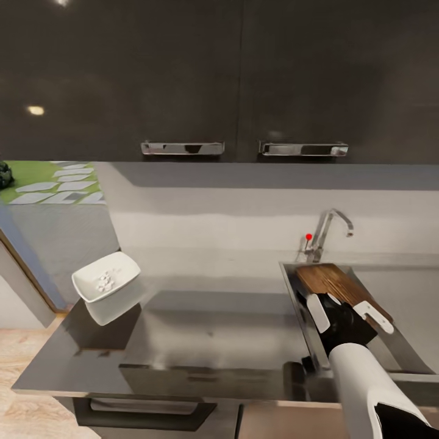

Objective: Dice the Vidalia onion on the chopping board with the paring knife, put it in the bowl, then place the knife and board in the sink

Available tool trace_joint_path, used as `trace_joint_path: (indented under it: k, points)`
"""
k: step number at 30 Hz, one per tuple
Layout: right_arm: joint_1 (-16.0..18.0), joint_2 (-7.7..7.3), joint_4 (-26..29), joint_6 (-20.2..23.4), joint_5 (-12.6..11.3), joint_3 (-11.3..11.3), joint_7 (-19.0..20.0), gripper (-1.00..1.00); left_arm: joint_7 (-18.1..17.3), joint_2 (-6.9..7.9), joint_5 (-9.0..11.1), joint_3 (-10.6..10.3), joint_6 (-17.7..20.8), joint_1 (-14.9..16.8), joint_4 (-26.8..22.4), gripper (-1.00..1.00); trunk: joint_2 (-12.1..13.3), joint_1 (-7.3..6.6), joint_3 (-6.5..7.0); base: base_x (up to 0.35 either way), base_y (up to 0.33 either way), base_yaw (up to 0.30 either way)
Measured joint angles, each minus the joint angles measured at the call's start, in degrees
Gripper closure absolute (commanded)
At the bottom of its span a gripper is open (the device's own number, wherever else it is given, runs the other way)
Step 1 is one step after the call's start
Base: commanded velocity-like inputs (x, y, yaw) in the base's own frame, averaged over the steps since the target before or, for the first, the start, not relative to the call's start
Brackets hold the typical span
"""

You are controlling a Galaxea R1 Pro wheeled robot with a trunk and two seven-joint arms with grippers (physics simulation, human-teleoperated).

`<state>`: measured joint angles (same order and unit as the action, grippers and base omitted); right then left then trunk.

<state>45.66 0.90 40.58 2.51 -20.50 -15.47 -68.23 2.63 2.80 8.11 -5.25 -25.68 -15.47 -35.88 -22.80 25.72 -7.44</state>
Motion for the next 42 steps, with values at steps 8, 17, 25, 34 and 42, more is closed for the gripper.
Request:
trace_joint_path:
  k: [8,17,25,34,42]
  points:
    - [0.0,0.02,-0.1,0.0,0.1,-0.1,0.2,1.0,0.0,0.0,0.0,0.0,0.0,0.0,0.0,-1.0,0.0,0.03,-0.4,0.039,0.0,0.073]
    - [0.0,-0.92,-5.8,-3.8,0.0,-1.0,0.7,1.0,0.0,0.0,0.0,0.0,0.0,0.0,0.0,-1.0,0.0,0.03,-1.17,0.001,0.0,0.091]
    - [0.0,-1.85,-8.2,-4.9,0.4,-10.0,6.4,1.0,0.0,-0.01,0.0,0.0,0.0,0.0,0.0,-1.0,0.0,0.03,-1.88,0.0,0.0,0.016]
    - [0.0,-1.87,-8.3,-5.0,0.5,-10.6,6.9,1.0,0.0,0.0,0.0,-0.1,0.0,0.0,0.0,-1.0,0.0,0.03,-2.72,0.0,0.0,-0.086]
    - [0.0,-1.75,-8.3,-5.1,0.4,-10.5,7.1,1.0,0.0,0.0,0.0,0.0,0.0,0.0,0.0,-1.0,0.0,0.03,-3.46,0.0,0.0,-0.009]
